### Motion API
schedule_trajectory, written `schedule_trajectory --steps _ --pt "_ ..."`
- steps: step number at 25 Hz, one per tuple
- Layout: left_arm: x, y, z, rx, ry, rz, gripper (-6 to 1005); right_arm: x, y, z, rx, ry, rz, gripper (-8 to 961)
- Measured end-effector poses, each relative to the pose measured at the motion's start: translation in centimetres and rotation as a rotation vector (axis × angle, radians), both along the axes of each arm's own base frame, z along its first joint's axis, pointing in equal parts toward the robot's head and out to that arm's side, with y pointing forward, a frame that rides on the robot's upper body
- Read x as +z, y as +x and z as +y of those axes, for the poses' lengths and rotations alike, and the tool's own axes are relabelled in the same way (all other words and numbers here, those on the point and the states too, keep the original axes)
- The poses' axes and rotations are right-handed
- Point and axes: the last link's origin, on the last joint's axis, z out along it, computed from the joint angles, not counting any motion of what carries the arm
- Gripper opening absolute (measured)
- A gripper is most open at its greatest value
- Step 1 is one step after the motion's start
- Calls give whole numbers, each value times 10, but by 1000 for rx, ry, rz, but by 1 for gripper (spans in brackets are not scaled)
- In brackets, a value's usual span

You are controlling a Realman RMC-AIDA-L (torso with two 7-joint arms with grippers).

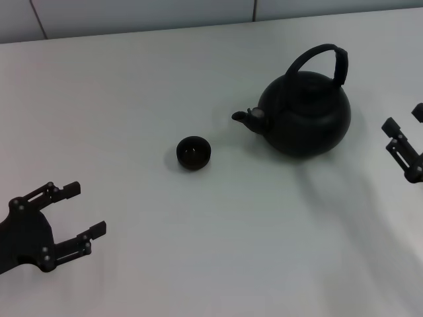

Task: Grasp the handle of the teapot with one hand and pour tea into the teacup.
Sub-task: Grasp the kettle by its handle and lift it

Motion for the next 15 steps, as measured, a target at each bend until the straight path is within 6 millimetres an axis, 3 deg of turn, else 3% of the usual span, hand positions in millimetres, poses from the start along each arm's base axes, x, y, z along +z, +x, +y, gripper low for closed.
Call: schedule_trajectory --steps 6,15 --pt "0 1 1 -1 3 -2 802 1 -1 15 -19 20 -7 577" --pt "-2 3 2 -3 29 -28 802 10 -10 77 -22 -31 -67 572"
